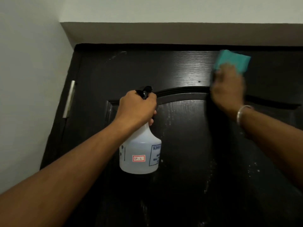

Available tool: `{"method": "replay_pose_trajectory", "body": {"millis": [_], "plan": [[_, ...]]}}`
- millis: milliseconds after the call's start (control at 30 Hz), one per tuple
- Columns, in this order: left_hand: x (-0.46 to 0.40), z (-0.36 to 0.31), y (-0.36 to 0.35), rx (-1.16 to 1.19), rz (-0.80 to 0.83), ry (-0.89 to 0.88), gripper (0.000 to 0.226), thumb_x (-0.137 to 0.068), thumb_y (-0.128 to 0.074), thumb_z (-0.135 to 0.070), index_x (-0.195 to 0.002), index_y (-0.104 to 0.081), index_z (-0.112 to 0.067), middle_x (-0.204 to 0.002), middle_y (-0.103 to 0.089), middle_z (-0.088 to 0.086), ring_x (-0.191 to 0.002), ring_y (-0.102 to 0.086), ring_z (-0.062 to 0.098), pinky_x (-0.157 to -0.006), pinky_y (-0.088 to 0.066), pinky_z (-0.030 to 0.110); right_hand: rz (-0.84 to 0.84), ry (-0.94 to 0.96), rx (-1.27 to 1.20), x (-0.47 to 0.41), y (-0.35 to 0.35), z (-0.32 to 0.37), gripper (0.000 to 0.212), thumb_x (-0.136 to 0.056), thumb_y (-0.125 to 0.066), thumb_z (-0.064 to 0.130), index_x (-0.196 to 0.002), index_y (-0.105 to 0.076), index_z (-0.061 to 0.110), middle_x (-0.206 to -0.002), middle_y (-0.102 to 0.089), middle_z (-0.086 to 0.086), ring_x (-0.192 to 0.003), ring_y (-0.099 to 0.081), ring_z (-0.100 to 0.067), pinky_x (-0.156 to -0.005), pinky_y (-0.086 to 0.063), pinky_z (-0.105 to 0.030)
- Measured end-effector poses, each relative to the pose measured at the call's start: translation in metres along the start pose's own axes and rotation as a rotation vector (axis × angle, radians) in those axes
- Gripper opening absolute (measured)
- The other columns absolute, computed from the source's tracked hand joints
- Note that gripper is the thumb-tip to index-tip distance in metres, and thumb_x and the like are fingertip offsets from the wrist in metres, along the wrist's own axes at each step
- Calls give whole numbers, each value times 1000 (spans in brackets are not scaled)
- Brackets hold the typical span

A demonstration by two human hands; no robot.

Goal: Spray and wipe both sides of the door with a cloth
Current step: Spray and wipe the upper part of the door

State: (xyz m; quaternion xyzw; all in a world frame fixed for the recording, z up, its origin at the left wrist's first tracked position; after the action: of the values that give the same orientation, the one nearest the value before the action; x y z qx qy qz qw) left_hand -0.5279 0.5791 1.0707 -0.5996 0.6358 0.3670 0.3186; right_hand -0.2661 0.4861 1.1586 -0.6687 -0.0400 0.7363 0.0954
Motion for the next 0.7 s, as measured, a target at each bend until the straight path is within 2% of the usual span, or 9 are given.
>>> {"method": "replay_pose_trajectory", "body": {"millis": [67,133,200,267,367,433,500,633,700], "plan": [[-1,7,18,-21,-25,-9,28,-104,-55,-37,-88,-70,-20,-81,-80,2,-45,-67,6,-46,-55,18,171,197,-8,19,-44,94,42,-103,-40,23,-137,-52,2,-148,-48,-22,-140,-43,-40,-117,-33,-55],[-4,14,37,-35,-60,-4,31,-104,-55,-37,-86,-72,-20,-80,-80,3,-46,-68,9,-49,-54,20,356,419,59,50,-84,170,56,-106,-38,32,-156,-34,7,-167,-26,-13,-156,-18,-31,-126,-14,-56],[-6,24,51,-39,-50,29,27,-105,-54,-39,-96,-72,-20,-83,-79,2,-47,-68,7,-47,-52,16,378,556,145,65,-97,190,61,-109,-36,35,-163,-22,11,-172,-12,-8,-159,-5,-23,-127,-1,-58],[-7,34,63,-52,-35,51,27,-107,-52,-41,-110,-69,-20,-87,-78,0,-48,-68,5,-46,-49,14,294,529,187,49,-77,160,55,-110,-31,32,-162,-24,14,-172,-16,-5,-159,-9,-21,-125,4,-58],[-8,47,80,-42,-55,38,29,-107,-52,-40,-112,-69,-17,-88,-78,0,-46,-67,4,-42,-47,10,210,270,217,14,-39,77,52,-105,-38,23,-155,-35,9,-166,-30,-11,-157,-18,-27,-124,-1,-64],[-10,55,90,-32,-69,49,28,-106,-53,-39,-112,-69,-16,-88,-78,2,-44,-65,3,-41,-46,9,160,277,279,9,-21,53,50,-103,-32,25,-146,-45,4,-161,-39,-17,-156,-21,-32,-123,-6,-68],[-13,59,96,-32,-69,58,28,-106,-54,-37,-106,-70,-15,-87,-79,3,-43,-65,4,-42,-47,10,165,344,266,14,-27,67,50,-105,-26,28,-142,-49,4,-159,-41,-17,-156,-22,-34,-123,-8,-65],[-13,66,105,-8,-79,45,26,-106,-54,-36,-92,-70,-20,-84,-79,4,-43,-64,5,-44,-50,13,202,280,40,32,-72,149,42,-108,-40,19,-146,-47,2,-160,-38,-20,-153,-28,-35,-124,-20,-57],[-12,68,109,-38,-94,31,27,-105,-55,-36,-90,-70,-20,-80,-79,3,-43,-64,5,-47,-51,17,193,400,11,49,-97,202,46,-105,-45,18,-149,-45,5,-159,-39,-21,-153,-29,-36,-123,-22,-58]]}}
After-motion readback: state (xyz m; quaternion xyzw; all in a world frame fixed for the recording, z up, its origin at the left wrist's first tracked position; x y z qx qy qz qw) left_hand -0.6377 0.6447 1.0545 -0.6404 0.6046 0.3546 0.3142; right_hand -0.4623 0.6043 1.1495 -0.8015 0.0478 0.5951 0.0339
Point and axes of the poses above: each hand's wrist, its own x-axis away from the middle knuckle, its own y-axis out of the back of the hand, z = x × y, the point moved 6 cm from there along -x, towards the middle knuckle
